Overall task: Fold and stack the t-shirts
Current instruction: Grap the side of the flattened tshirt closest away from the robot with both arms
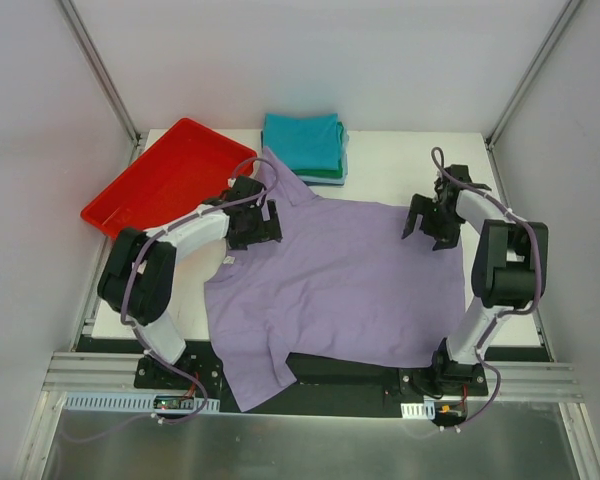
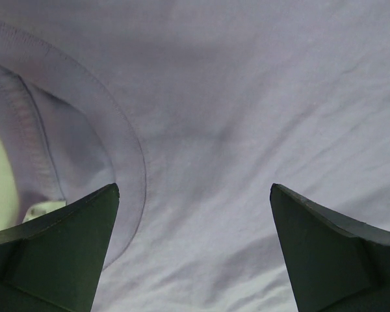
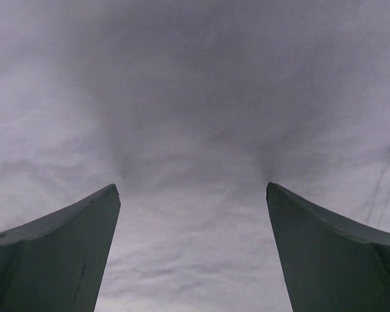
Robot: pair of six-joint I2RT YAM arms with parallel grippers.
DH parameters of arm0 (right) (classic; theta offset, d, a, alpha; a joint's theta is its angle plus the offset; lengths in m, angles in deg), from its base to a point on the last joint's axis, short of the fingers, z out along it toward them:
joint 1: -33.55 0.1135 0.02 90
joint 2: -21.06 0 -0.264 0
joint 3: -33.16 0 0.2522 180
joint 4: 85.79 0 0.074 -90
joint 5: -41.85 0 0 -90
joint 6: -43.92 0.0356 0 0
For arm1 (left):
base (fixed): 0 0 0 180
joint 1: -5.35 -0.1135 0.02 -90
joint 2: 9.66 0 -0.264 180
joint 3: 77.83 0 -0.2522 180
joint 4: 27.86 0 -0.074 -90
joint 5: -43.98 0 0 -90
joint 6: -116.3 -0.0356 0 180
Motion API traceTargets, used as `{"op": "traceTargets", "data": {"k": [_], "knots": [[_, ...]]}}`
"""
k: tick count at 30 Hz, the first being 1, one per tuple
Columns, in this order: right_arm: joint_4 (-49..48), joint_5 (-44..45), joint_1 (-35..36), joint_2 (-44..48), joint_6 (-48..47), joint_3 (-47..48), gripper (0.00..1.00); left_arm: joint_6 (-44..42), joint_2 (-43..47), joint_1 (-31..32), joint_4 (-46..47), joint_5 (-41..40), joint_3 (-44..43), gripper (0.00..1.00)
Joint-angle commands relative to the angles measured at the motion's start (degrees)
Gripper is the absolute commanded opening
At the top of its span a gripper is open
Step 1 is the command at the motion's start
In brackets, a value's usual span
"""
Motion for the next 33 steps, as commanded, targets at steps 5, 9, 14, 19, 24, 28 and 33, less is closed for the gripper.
{"op": "traceTargets", "data": {"k": [5, 9, 14, 19, 24, 28, 33], "knots": [[2.5, 0.8, -1.5, -9.3, -2.3, 8.3, 0.96, 0.9, -7.2, -3.9, 3.0, 3.5, -3.6, 0.99], [4.3, -2.4, -3.1, -14.5, -3.0, 14.3, 0.97, -0.7, -10.6, -5.8, 2.8, 2.8, -6.2, 0.99], [6.2, -3.5, -3.5, -18.7, -4.5, 20.1, 0.96, -1.6, -14.6, -7.2, 2.9, 2.8, -10.2, 0.99], [6.8, -3.0, -4.2, -21.1, -4.6, 24.1, 0.96, -2.6, -17.8, -8.6, 2.6, 3.5, -14.7, 0.99], [8.3, -1.7, -4.4, -20.8, -4.9, 26.6, 0.96, -4.0, -17.7, -9.8, 1.7, 4.9, -17.7, 0.99], [7.2, 1.4, -4.3, -14.1, -3.6, 23.2, 0.96, -4.1, -11.9, -9.5, 1.8, 11.2, -13.9, 0.99], [-1.5, 6.0, -4.3, 4.6, 3.4, 7.3, 0.96, -3.5, 2.2, -9.3, 1.7, 12.6, -4.6, 0.99]]}}
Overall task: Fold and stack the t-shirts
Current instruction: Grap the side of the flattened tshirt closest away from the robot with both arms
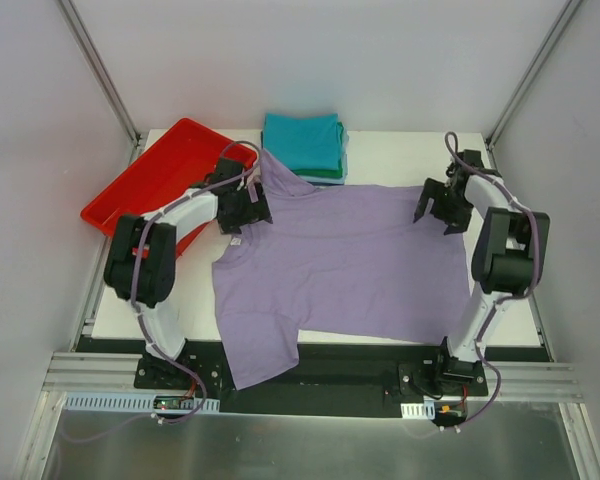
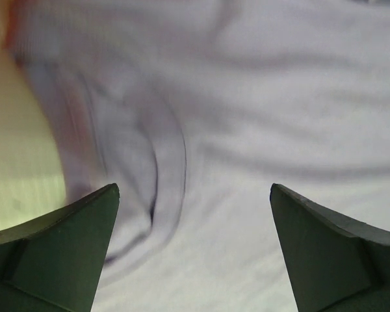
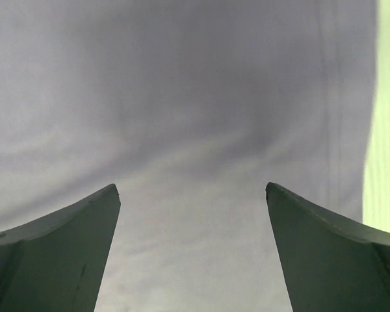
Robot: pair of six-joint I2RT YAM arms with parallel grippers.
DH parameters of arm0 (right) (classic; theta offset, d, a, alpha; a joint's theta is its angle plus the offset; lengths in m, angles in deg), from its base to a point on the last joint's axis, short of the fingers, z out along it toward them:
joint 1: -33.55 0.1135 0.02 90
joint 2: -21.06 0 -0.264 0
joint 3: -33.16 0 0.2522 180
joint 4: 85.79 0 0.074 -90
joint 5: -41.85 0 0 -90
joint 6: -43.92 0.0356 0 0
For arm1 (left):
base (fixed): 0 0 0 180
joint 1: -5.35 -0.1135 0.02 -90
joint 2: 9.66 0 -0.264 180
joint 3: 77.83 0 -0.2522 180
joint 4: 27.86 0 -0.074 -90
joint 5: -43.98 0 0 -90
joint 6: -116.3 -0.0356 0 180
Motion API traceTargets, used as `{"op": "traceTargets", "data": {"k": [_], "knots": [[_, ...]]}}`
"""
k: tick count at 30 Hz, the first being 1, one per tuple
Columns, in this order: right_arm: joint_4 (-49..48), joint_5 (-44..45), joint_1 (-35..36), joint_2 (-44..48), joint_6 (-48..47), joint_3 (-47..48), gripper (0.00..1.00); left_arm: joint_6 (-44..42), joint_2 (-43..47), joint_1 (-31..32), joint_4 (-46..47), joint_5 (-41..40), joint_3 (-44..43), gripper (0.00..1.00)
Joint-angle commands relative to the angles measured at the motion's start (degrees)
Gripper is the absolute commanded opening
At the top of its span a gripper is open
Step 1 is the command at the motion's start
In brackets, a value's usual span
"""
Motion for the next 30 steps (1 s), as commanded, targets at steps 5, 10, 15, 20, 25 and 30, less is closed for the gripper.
{"op": "traceTargets", "data": {"k": [5, 10, 15, 20, 25, 30], "knots": [[-13.1, 6.7, -0.4, 36.8, 13.0, -27.9, 0.96, 3.8, 29.2, 0.6, -1.9, 3.6, 16.4, 0.99], [-13.0, 8.6, -0.5, 46.2, 14.4, -36.8, 0.96, 6.6, 39.6, 6.1, -13.7, -2.0, 24.1, 0.99], [-8.7, 9.4, -0.5, 46.3, 12.8, -36.5, 0.96, 11.9, 46.4, 18.8, -28.1, -5.6, 30.3, 0.95], [-7.3, 9.7, -0.4, 44.1, 12.3, -35.9, 0.96, 18.8, 54.3, 32.2, -31.5, -2.7, 36.9, 0.75], [-6.9, 9.3, -0.4, 42.4, 12.0, -35.7, 0.96, 22.4, 57.5, 37.2, -29.9, 3.7, 44.2, 0.6], [-6.6, 10.0, -0.5, 43.1, 11.6, -36.0, 0.96, 23.9, 52.1, 41.6, -22.9, 7.8, 46.6, 0.53]]}}
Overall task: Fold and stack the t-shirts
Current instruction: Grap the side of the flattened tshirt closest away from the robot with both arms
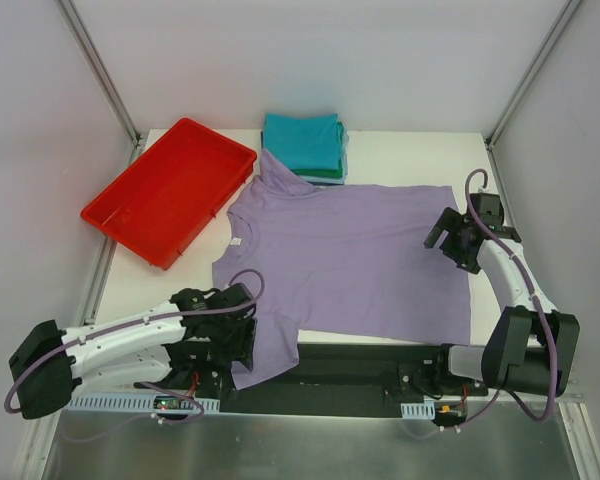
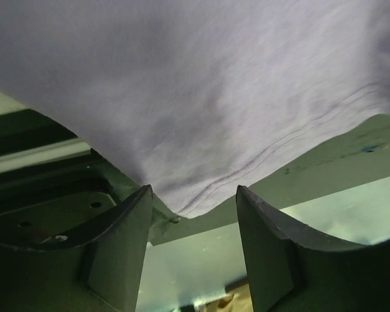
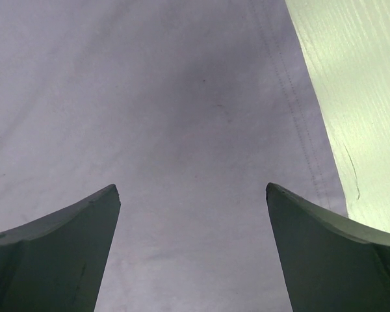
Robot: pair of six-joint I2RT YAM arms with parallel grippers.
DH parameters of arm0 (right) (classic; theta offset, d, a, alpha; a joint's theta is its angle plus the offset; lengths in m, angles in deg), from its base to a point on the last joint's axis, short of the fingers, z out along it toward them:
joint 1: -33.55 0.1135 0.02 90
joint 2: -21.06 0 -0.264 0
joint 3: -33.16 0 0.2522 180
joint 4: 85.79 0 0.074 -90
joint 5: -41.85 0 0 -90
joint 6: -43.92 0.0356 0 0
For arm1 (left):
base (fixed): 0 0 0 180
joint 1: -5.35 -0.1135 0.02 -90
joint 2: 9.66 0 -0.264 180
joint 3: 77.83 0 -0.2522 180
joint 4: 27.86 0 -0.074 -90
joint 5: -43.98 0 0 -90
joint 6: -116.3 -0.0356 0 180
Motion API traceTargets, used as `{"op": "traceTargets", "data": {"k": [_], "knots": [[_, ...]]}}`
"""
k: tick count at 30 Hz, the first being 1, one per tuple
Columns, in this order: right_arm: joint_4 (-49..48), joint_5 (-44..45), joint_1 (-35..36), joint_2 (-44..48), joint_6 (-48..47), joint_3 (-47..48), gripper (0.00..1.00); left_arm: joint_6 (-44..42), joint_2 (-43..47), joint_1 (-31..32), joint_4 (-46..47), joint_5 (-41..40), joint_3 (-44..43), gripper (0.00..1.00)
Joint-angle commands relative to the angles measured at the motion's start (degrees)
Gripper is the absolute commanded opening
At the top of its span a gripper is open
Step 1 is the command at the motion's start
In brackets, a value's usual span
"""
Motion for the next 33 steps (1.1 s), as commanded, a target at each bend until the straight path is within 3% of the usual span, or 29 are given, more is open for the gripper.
{"op": "traceTargets", "data": {"k": [1, 4, 9, 10, 13, 18, 22, 26, 33], "knots": [[1.0, 1.8, -0.4, 1.0, -0.5, 1.1, 0.96, 3.2, -5.4, 3.7, 3.3, 4.0, 0.5, 0.53], [1.0, 1.8, -0.3, 1.1, -0.4, 0.9, 0.96, 3.6, -9.6, 5.5, 3.5, 3.1, -0.1, 0.53], [1.1, 2.8, -0.4, 2.1, 0.5, 0.2, 0.96, 4.6, -15.4, 9.1, 3.3, -0.3, -2.4, 0.38], [1.3, 3.4, -0.4, 2.8, 0.8, -0.2, 0.96, 4.9, -16.4, 9.9, 3.4, -0.9, -2.8, 0.33], [2.4, 5.1, -0.4, 6.2, 3.2, -1.8, 0.96, 3.6, -20.0, 10.8, 3.3, -1.8, -5.0, 0.0], [9.2, 7.6, -0.9, 14.7, 9.4, -5.0, 0.96, -1.4, -20.0, 10.6, 1.4, -8.3, -13.1, 0.0], [11.7, 4.1, -1.6, 23.1, 14.8, -12.6, 0.96, -6.2, -16.5, 7.2, 1.8, -14.6, -19.4, 0.0], [14.2, -3.4, -1.8, 30.1, 19.3, -20.2, 0.96, -10.4, -13.7, 0.2, 4.9, -14.0, -21.9, 0.0], [16.4, -8.8, -1.8, 36.2, 24.5, -27.3, 0.96, -14.5, -9.7, -5.3, 9.9, -15.3, -22.5, 0.0]]}}
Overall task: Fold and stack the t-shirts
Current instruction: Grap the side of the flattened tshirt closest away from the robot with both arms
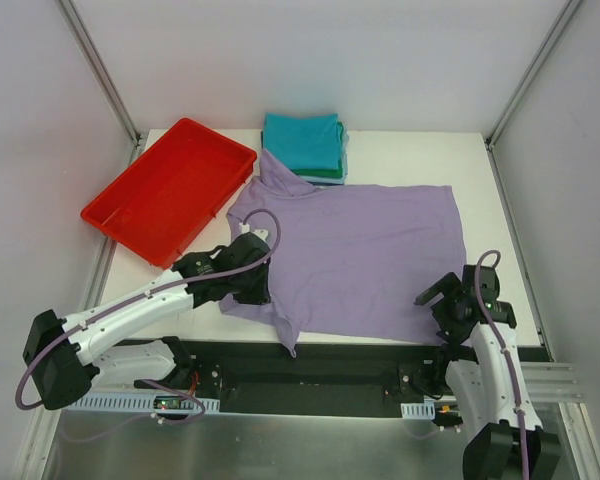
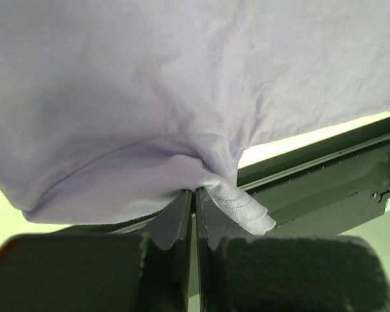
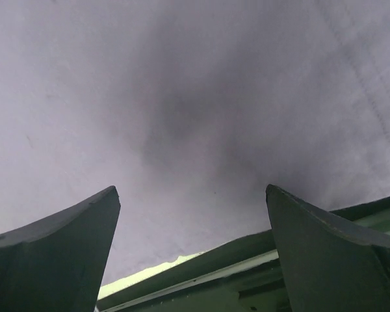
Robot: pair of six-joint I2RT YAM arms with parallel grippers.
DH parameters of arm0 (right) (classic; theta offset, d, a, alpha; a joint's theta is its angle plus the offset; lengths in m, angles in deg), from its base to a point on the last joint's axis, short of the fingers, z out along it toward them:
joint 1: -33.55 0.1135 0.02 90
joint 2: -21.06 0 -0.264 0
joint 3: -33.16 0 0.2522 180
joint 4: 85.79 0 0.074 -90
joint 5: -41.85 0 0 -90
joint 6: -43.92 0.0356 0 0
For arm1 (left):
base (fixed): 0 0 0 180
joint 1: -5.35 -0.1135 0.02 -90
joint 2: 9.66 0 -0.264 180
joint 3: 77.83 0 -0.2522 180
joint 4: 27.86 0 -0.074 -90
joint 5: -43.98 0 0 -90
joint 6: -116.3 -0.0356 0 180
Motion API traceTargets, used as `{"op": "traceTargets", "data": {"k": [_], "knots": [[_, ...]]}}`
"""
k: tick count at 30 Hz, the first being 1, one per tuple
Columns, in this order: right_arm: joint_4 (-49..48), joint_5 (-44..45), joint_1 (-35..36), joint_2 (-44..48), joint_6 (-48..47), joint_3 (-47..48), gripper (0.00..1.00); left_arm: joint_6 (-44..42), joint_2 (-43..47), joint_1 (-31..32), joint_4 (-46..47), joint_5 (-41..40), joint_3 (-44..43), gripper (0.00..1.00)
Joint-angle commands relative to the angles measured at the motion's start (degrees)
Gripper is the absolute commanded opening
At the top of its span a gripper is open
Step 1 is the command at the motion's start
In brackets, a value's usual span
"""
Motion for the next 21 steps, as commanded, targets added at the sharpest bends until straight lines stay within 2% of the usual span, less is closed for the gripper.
{"op": "traceTargets", "data": {"k": [1, 5, 10, 15, 17, 21], "knots": [[3.1, -4.6, -0.4, 3.1, 5.3, -1.6, 0.96, -5.0, 2.2, -2.0, 2.9, -2.8, -1.8, 0.0], [1.4, -2.6, -0.4, 2.2, 6.1, -3.3, 0.96, -5.8, 2.7, -3.7, 4.3, -5.3, -1.6, 0.0], [-5.7, 0.6, -0.4, -6.9, 2.8, -2.2, 0.96, -6.8, 3.1, -5.8, 6.0, -4.7, -0.1, 0.0], [-14.6, 2.5, -0.4, -18.8, -2.5, 4.0, 0.96, -7.4, 2.9, -7.5, 9.6, -4.4, 2.4, 0.0], [-16.6, 6.6, -0.4, -23.4, -4.6, 7.6, 0.96, -7.4, 2.0, -8.2, 11.7, -4.4, 3.2, 0.0], [-15.7, 8.5, -1.3, -31.1, -10.1, 15.7, 0.96, -6.7, 0.1, -9.9, 14.2, -4.3, 3.7, 0.0]]}}
